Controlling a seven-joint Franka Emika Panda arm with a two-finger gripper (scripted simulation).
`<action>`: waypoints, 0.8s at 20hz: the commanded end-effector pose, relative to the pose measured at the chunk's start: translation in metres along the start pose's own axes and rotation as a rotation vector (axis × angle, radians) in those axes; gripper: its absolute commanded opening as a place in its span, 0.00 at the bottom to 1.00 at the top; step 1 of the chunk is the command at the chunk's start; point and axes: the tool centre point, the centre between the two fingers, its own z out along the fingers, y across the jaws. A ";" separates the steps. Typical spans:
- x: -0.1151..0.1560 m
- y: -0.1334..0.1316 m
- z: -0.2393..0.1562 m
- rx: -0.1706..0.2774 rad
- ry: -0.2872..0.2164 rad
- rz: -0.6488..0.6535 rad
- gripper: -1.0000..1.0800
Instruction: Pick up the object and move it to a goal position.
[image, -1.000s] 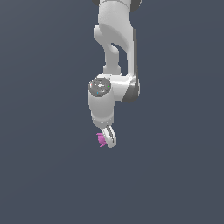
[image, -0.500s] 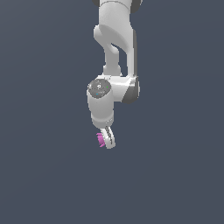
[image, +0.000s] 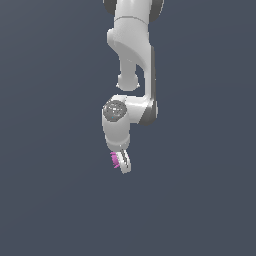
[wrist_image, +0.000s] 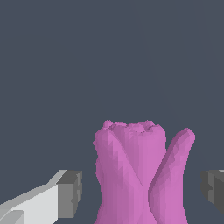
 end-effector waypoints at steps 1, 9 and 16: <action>0.000 0.000 0.009 0.001 0.000 0.000 0.96; 0.000 -0.001 0.012 0.001 0.000 0.001 0.00; 0.000 -0.002 0.012 0.002 0.000 0.001 0.00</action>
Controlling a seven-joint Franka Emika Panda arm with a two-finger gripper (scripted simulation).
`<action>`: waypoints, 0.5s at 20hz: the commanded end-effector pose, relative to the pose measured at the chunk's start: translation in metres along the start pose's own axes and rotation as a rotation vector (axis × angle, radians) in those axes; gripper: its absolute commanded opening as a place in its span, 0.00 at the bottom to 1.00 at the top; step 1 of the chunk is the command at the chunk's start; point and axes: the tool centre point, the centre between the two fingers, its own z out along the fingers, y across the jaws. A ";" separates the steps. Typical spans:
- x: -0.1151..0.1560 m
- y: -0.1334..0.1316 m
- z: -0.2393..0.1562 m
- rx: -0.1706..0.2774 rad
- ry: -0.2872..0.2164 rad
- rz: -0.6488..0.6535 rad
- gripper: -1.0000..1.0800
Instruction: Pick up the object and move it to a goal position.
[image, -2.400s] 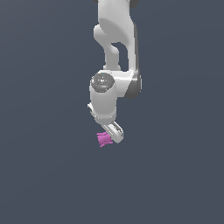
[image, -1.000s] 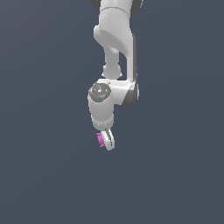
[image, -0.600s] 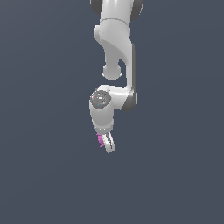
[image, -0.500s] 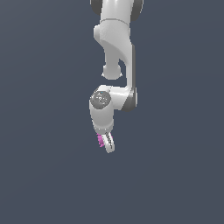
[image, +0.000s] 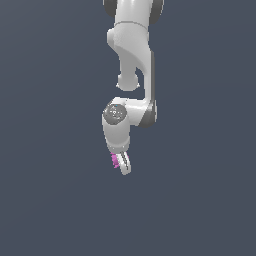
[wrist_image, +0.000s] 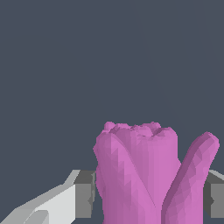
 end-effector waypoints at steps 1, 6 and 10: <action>0.000 0.000 0.000 0.000 0.000 0.000 0.00; 0.005 0.007 -0.007 0.000 0.000 0.000 0.00; 0.016 0.019 -0.021 0.000 -0.001 0.000 0.00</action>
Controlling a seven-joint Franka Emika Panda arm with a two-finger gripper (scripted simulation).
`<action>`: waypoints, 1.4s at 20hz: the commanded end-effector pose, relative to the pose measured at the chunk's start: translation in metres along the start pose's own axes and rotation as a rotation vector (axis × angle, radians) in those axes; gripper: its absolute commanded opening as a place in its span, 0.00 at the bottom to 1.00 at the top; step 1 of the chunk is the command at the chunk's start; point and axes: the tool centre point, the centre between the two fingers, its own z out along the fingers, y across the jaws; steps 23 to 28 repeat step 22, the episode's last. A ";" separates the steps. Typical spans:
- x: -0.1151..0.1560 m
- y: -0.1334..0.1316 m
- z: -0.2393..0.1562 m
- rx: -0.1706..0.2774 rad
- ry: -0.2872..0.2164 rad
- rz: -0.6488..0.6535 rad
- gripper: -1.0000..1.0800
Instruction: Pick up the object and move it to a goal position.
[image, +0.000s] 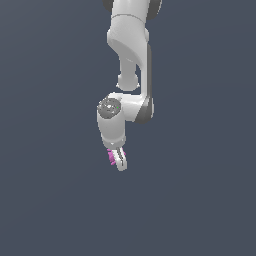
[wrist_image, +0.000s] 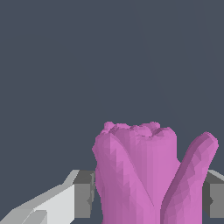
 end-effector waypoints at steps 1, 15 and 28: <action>0.008 0.009 -0.010 0.001 0.000 0.001 0.00; 0.073 0.082 -0.093 0.001 -0.001 0.002 0.00; 0.086 0.094 -0.108 0.000 0.000 0.001 0.00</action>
